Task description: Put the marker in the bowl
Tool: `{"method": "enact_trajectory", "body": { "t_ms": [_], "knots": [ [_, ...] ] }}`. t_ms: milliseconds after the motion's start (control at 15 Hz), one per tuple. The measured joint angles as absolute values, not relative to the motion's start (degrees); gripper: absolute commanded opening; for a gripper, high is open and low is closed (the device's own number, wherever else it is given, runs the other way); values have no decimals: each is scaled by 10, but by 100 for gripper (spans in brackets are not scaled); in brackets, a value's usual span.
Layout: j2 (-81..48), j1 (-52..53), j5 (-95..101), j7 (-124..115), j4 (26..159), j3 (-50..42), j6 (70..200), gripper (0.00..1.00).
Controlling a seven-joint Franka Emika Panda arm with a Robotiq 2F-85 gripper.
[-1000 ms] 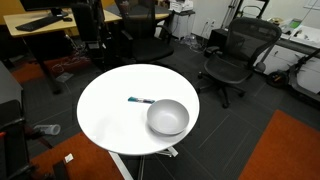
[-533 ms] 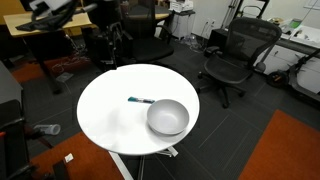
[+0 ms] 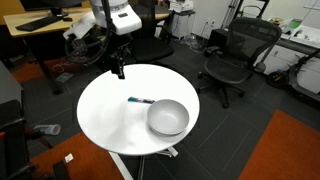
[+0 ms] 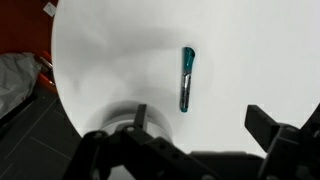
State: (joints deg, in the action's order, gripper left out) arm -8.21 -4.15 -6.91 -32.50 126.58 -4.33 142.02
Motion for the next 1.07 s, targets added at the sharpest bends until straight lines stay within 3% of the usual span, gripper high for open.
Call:
{"method": "enact_trajectory", "body": {
  "t_ms": [1067],
  "knots": [
    [-233, -16, -72, -377, 1198, -45, 1472, 100]
  ]
}}
